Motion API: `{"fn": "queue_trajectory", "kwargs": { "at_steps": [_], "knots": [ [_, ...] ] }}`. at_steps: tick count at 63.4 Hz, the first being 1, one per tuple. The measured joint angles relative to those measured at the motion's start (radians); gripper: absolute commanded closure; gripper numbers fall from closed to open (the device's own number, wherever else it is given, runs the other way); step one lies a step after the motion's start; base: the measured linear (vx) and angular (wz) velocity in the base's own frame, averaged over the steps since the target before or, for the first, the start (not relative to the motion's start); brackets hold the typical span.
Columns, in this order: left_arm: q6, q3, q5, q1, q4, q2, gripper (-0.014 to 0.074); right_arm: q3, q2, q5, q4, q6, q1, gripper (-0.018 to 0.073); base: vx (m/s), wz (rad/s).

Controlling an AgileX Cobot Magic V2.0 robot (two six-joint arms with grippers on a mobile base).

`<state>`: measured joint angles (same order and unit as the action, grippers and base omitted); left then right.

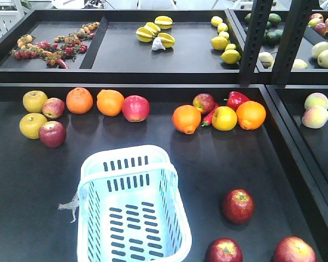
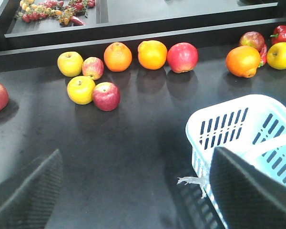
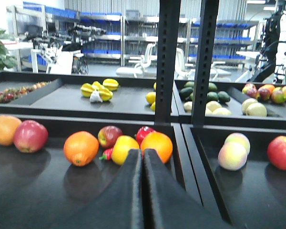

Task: Pick three apples into basket with both arms
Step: 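Reach the right gripper down toward the red apples nearest the robot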

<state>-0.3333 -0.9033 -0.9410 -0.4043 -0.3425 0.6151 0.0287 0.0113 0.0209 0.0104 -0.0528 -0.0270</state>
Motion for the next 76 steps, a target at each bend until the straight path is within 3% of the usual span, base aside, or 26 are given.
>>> {"fn": "queue_trajectory", "kwargs": {
  "at_steps": [14, 21, 35, 47, 55, 68, 76],
  "knots": [
    [-0.002, 0.000, 0.000, 0.000, -0.001, 0.000, 0.0007, 0.000, 0.000, -0.115, 0.010, 0.022, 0.000, 0.0568, 0.00, 0.00],
    [-0.002, 0.000, 0.000, 0.000, -0.001, 0.000, 0.0007, -0.005, 0.000, -0.107, 0.024, 0.059, 0.000, 0.0568, 0.00, 0.00],
    [-0.002, 0.000, 0.000, 0.000, -0.001, 0.000, 0.0007, -0.233, -0.085, 0.197, 0.026, 0.071, 0.000, 0.0568, 0.00, 0.00],
    [-0.002, 0.000, 0.000, 0.000, -0.002, 0.000, 0.0007, -0.520, -0.339, 0.589, 0.004, 0.063, 0.000, 0.0568, 0.00, 0.00],
    [-0.002, 0.000, 0.000, 0.000, -0.002, 0.000, 0.0007, -0.658, -0.506, 0.774, 0.001, 0.060, 0.000, 0.0568, 0.00, 0.00],
    [-0.002, 0.000, 0.000, 0.000, -0.002, 0.000, 0.0007, -0.746, -0.654, 0.921, 0.000, 0.053, 0.000, 0.0559, 0.00, 0.00],
    [-0.002, 0.000, 0.000, 0.000, -0.002, 0.000, 0.0007, -0.748, -0.688, 0.970, 0.000, -0.002, 0.000, 0.0499, 0.00, 0.00]
  ]
}}
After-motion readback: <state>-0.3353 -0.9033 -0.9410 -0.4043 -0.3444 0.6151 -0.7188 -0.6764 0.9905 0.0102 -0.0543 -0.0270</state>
